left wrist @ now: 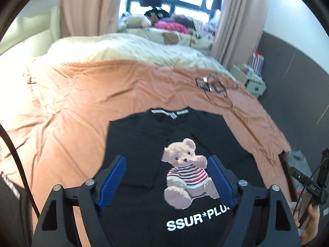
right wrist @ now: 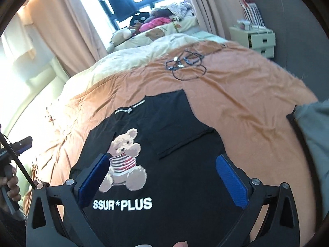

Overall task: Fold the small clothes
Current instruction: 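Raise both grippers up and away from the black T-shirt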

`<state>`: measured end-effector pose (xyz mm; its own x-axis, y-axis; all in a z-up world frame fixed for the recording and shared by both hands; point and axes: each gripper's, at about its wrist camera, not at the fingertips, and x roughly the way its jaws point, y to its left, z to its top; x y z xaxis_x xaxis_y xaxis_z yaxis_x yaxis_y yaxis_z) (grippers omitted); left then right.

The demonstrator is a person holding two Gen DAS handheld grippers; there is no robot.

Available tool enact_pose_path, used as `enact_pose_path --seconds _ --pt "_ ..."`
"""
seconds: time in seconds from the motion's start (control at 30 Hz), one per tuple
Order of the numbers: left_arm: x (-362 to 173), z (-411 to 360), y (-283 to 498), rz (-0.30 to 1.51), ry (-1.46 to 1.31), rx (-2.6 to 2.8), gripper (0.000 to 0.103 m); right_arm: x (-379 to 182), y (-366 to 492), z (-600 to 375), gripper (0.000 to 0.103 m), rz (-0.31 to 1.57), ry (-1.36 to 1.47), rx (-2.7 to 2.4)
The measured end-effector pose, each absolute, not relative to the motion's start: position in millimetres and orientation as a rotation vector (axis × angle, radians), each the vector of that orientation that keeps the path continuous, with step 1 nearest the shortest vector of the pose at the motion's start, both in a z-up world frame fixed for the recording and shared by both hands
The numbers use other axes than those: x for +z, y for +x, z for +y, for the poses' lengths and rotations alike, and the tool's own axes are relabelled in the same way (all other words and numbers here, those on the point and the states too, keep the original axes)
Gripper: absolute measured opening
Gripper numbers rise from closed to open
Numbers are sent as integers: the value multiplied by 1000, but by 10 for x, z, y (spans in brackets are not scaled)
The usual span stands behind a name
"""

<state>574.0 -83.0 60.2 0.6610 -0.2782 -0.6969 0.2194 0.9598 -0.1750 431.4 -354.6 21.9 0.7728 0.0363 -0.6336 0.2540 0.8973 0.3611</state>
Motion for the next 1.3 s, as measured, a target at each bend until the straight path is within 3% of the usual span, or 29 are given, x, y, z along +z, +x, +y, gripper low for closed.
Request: enact_pose_path --seconds 0.23,0.77,1.3 --pt "863 -382 5047 663 -54 -213 97 447 3934 -3256 103 673 385 -136" --pt "969 268 3653 617 -104 -187 97 726 2562 -2976 103 509 286 -135" --pt "825 575 2177 614 -150 -168 97 539 1340 -2817 103 481 253 -145"
